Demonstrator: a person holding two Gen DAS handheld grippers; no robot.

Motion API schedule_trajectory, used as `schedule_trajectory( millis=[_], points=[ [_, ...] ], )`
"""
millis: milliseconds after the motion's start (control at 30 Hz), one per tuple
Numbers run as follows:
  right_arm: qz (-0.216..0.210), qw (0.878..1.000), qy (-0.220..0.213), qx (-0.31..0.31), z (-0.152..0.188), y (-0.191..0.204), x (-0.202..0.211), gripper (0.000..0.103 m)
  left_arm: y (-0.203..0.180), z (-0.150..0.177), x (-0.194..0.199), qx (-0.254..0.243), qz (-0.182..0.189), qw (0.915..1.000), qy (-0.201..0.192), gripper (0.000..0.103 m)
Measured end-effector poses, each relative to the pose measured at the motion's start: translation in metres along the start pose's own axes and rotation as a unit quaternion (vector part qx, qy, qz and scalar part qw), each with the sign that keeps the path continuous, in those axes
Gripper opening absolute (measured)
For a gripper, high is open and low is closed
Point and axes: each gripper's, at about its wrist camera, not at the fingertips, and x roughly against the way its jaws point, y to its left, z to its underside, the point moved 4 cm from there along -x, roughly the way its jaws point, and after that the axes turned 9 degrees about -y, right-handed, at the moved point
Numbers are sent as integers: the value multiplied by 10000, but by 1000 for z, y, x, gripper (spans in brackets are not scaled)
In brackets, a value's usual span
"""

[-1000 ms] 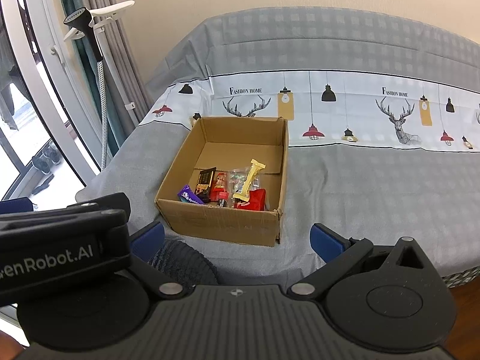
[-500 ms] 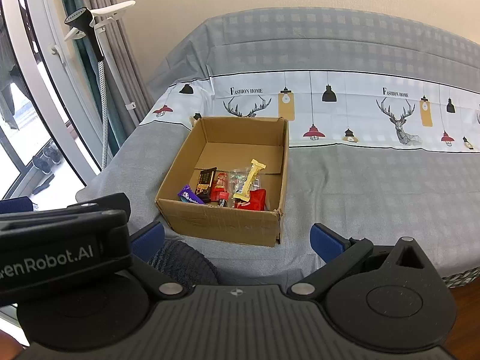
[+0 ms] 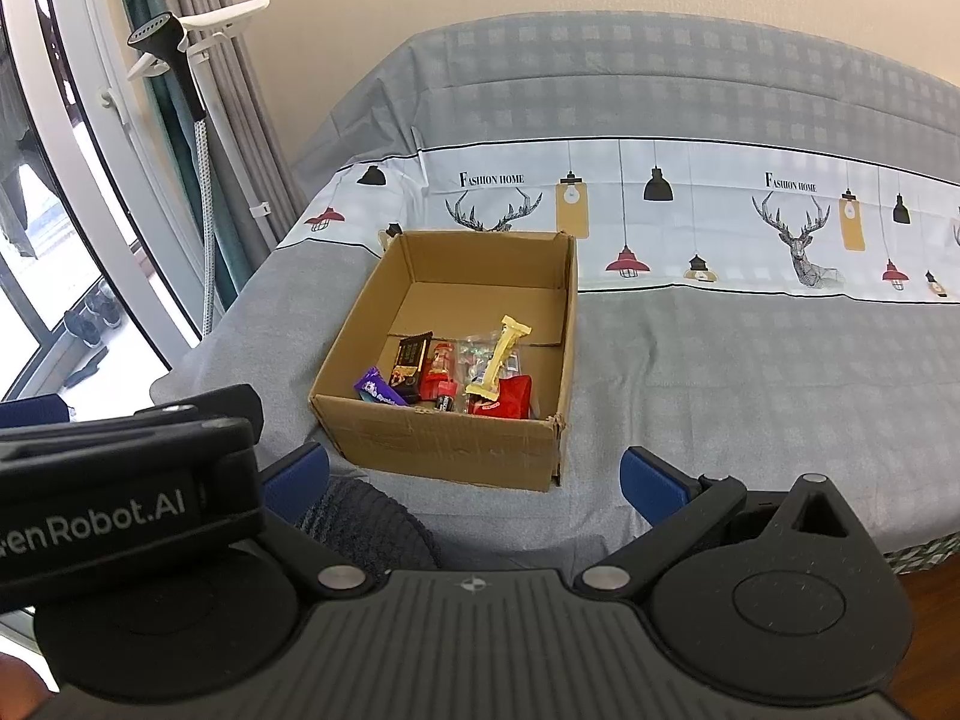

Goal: Organize snacks

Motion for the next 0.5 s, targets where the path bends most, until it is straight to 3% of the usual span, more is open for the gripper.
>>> schedule_trajectory(
  millis=[500],
  points=[
    [38,10000,21,-44,3,-6,-4,103,-9,1,-8,-144,23,9999,64,103]
  ],
)
